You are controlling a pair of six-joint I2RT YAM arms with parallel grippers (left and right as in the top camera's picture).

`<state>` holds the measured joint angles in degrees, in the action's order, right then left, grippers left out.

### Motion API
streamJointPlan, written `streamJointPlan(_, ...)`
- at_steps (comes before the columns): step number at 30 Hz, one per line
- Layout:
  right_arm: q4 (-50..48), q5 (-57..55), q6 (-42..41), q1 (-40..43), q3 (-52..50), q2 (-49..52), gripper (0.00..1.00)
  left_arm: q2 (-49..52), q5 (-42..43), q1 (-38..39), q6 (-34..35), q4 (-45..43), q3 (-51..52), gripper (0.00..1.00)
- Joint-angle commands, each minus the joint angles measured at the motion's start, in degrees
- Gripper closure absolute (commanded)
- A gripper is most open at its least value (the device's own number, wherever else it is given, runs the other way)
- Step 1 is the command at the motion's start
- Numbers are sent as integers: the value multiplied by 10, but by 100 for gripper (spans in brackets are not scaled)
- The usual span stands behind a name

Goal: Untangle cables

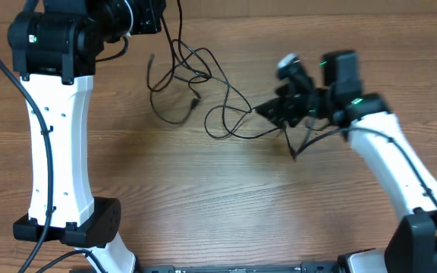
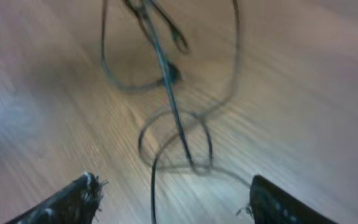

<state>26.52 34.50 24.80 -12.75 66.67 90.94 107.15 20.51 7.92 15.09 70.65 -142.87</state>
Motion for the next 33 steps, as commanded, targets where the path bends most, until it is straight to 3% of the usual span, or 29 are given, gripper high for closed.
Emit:
streamJointPlan(1,-98,-40,23,-45,-40,31,20,2,22,3,13,-4,-10,96)
streamJointPlan(7,-257,-125,23,-79,-42,127,13,2,50,3,12,0,-10,96)
streamJointPlan(12,-280,-125,24,-78,-42,166,13,2,50,3,12,22,-10,96)
streamJointPlan(14,-272,-125,23,-78,-42,172,66,2,50,3,5,27,-10,96)
streamJointPlan(15,-265,-131,23,-78,-42,172,96,2,49,3,0,29,-10,96)
streamJointPlan(18,-258,-144,-5,-78,-38,163,96,2,41,3,-3,30,-10,96)
streamJointPlan(23,-179,-160,-96,-69,9,63,96,4,24,-7,-48,30,-9,93)
streamJointPlan(30,76,-193,-101,-46,230,-97,96,8,-88,-54,-49,63,7,94)
streamJointPlan(33,147,-206,-101,-46,335,-119,96,20,-164,-57,-68,76,7,81)
